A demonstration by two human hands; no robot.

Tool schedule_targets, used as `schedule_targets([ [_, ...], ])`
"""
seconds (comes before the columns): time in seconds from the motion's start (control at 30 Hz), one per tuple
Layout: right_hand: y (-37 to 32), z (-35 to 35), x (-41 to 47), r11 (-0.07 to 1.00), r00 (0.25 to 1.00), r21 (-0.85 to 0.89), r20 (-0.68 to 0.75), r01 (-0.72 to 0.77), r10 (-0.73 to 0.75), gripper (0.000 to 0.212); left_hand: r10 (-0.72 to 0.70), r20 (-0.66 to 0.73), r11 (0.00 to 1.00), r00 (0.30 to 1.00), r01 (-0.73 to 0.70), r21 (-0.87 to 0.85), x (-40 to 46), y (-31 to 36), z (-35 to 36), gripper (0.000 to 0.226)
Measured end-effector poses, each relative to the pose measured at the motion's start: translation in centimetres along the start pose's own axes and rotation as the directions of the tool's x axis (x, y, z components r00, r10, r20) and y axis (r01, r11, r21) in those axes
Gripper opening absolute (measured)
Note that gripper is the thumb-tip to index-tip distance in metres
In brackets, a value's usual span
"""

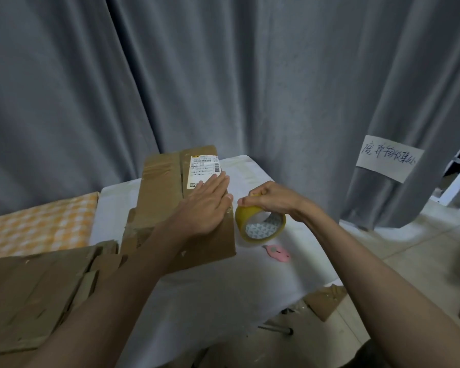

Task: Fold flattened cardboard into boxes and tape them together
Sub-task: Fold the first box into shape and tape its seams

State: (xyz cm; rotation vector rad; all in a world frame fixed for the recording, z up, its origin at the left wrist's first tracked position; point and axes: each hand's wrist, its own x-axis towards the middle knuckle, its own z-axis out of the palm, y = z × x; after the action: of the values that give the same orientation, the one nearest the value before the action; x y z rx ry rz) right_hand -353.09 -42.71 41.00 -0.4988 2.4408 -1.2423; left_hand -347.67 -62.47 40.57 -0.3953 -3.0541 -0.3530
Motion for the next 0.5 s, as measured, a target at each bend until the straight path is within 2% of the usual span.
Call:
schedule_targets([
  [0.13, 0.0, 0.1, 0.1, 0.999, 0.995, 0.023, 0.098, -0.024, 0.021, 0.057, 0.000, 0.007, 1.000, 1.000, 0.000, 0.015, -0.1, 0.1, -0.1, 0.058],
  [0.27, 0.5, 0.4, -0.3, 0.996, 0.993, 0.079, 0.116, -0.045, 0.036, 0.049, -0.002, 0.015, 1.000, 1.000, 0.002, 0.021, 0.0, 0.2, -0.1, 0.059],
  [0.33, 1.2, 0.6, -0.5, 0.989, 0.999, 0.144, 0.029, -0.042, 0.039, 0.044, -0.011, 0.019, 1.000, 1.000, 0.011, 0.013, 0.1, 0.3, -0.2, 0.060],
  [0.4, 2.5, 0.7, -0.9, 0.963, 0.983, 0.269, -0.177, -0.001, 0.050, 0.043, -0.017, 0.019, 1.000, 1.000, 0.017, 0.012, 0.2, 0.3, -0.3, 0.060],
  [0.43, 3.5, 0.6, -1.3, 0.960, 0.949, 0.280, -0.305, 0.014, 0.075, 0.037, -0.015, 0.021, 1.000, 1.000, 0.015, 0.013, 0.2, 0.3, -0.4, 0.060],
  [0.5, 6.1, 0.5, -2.6, 0.992, 0.878, 0.104, -0.464, -0.076, 0.116, 0.025, -0.007, 0.028, 1.000, 1.000, 0.006, 0.013, 0.5, 0.5, -0.6, 0.060],
])
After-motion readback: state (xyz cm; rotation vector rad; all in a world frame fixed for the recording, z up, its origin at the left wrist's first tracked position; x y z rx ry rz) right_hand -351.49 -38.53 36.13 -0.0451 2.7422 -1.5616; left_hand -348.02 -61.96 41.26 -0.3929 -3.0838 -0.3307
